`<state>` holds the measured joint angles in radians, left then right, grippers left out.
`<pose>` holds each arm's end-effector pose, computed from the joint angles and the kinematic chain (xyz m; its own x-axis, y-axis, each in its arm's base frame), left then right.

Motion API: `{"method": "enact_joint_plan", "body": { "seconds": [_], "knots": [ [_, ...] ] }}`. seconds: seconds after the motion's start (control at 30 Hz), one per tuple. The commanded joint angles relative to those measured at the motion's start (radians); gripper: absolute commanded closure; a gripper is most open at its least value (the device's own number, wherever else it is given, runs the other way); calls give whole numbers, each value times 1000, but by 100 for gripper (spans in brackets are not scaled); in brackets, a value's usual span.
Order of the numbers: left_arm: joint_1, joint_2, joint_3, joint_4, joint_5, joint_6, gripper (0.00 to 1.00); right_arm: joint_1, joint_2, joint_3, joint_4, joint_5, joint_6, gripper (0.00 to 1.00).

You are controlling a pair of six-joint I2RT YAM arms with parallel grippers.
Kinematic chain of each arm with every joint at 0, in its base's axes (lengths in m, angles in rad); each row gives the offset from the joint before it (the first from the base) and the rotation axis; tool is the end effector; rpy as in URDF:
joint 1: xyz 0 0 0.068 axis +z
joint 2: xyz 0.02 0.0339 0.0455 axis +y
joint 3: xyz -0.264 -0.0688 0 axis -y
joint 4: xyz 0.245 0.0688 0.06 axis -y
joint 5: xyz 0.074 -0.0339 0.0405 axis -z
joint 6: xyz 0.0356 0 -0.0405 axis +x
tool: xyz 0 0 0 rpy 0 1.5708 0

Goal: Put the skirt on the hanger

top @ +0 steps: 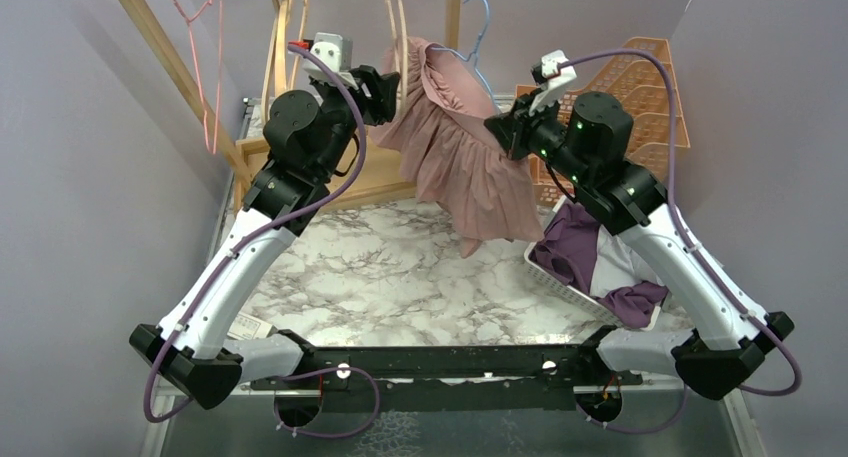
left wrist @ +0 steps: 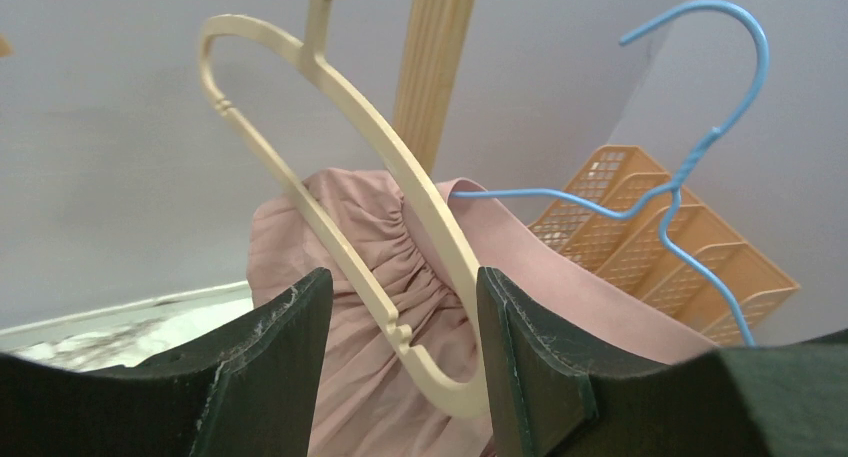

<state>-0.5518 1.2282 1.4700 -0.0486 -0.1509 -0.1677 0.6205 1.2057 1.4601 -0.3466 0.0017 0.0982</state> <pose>0.2259 -0.1328 0.5000 0.0957 -0.2527 -0.9628 0.4144 0.8895 -0.1923 0.2090 0.1493 0.4697 -0.1314 0.0266 -0.9910 -0.5699 0.8159 0.0975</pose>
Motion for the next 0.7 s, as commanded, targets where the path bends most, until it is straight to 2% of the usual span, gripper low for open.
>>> {"method": "enact_joint_plan", "body": {
  "seconds": [0.0, 0.17, 0.33, 0.67],
  "knots": [
    [1, -71, -78, 48, -101, 106, 43, 1, 73, 140, 81, 81, -49, 99],
    [1, -114, -139, 34, -157, 147, 42, 1, 194, 292, 82, 140, -78, 99],
    [1, -150, -184, 19, -181, 159, 41, 1, 272, 363, 137, 134, -83, 99],
    [1, -185, -239, 12, -239, 226, 39, 1, 358, 401, 256, -159, -109, 99]
  ]
}}
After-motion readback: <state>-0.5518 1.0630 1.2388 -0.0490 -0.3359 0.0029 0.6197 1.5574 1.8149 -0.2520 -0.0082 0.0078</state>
